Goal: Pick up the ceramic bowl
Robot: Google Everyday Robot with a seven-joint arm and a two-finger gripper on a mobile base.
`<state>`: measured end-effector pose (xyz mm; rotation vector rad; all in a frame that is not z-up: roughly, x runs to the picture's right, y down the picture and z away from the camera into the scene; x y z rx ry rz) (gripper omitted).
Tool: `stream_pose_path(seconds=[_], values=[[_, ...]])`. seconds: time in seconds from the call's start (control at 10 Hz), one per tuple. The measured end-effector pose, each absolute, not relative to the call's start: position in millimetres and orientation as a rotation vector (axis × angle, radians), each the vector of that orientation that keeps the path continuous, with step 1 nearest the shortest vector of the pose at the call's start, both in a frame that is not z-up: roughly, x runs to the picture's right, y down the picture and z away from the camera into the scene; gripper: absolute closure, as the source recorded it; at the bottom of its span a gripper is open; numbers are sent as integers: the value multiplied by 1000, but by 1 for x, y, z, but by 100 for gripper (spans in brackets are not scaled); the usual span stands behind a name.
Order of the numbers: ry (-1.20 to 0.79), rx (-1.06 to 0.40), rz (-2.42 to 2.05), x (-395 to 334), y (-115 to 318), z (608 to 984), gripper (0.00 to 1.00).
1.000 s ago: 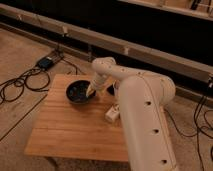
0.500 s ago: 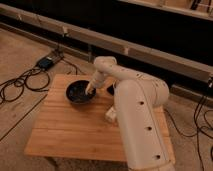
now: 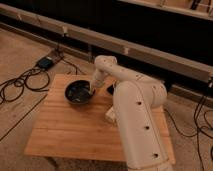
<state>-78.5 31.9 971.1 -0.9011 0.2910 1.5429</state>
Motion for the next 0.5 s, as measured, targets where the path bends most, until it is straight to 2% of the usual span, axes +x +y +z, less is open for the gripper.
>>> stream_pose_path(seconds=[0.1,0.2,0.5], values=[[289,-907,1546,-78,32,970,95],[287,-913,1548,-77,32,969,100],[278,-925,1553,-75,29,958,100]])
